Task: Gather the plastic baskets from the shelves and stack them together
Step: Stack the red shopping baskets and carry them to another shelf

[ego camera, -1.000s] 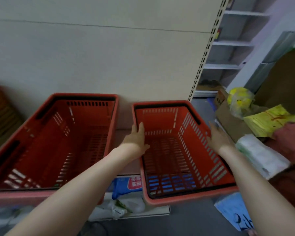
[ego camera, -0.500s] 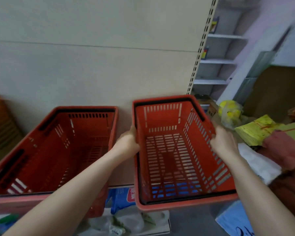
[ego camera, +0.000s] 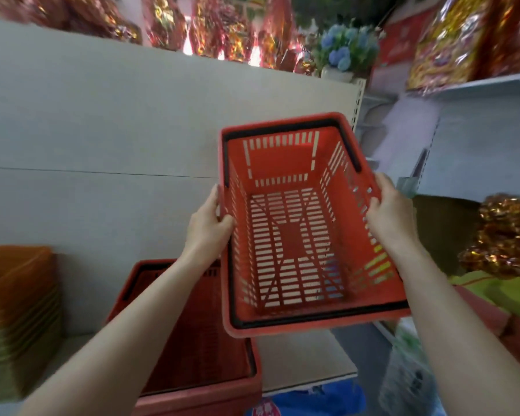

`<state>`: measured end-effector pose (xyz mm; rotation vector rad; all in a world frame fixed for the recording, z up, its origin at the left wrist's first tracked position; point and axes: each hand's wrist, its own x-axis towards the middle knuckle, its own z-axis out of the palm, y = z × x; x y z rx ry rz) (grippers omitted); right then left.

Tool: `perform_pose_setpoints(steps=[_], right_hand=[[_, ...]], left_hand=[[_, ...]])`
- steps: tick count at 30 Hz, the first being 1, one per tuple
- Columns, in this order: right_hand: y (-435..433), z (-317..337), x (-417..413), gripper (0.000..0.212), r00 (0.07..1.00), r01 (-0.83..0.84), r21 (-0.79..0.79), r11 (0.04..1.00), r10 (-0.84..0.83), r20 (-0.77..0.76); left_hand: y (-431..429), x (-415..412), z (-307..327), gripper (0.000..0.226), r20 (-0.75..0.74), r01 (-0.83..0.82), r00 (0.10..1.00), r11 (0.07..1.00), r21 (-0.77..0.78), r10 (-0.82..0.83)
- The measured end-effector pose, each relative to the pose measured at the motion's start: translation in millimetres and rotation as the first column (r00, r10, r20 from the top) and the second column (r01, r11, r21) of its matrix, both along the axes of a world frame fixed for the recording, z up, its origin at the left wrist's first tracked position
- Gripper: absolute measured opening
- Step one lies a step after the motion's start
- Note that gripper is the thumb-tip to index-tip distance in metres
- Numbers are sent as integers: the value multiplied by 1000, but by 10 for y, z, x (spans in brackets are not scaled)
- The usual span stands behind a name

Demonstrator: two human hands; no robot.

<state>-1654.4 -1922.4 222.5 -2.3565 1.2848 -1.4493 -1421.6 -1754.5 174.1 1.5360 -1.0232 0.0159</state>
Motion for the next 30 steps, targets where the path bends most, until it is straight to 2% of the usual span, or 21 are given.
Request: perform_pose_setpoints(steps=[3,6,9,10,12,15,20,22,25,27,30], right_hand=[[294,32,362,54,988,-107,47,993,101,119],[523,-53,729,61,951,-295,165,941,273,141],[672,-175,1000,63,833,-552,362,751,514,205],[694,-212,1083,62,793,-606,413,680,556,249],[719,-285,1261,56,766,-638,456,621,573,291],[716,-436,1490,50,785,-609,515,603,552,281],[595,-951,1642,40,832,-515,660,547,506,230],[540,-1229,1666,38,856,-452,690,566,494,155],[403,-1697,1729,31,859,-320,720,616,509,-54],[467,-1876,1742,39,835,-245,751,613,528,-158],[655,-1962,1720,63,824,-235,812,535,553,-126]], left_hand=[[389,333,179,59,8,-55,998,998,-39,55],[801,730,226,60,-20,-91,996,996,-25,90],[1174,1044,176,56,-124,-81,989,997,-13,79],[1255,1121,138,57,-164,-82,983,997,-9,79],[1355,1231,26,58,-237,-70,969,997,26,74],[1354,1370,-183,53,-334,-67,937,992,108,99],[1232,1531,-603,42,-390,-42,904,946,323,173],[1186,1527,-792,45,-397,-39,897,930,365,194],[1155,1493,-1096,46,-410,-63,877,906,419,251],[1168,1454,-1328,44,-423,-40,869,891,453,255],[1199,1427,-1541,69,-510,-30,812,893,450,284]])
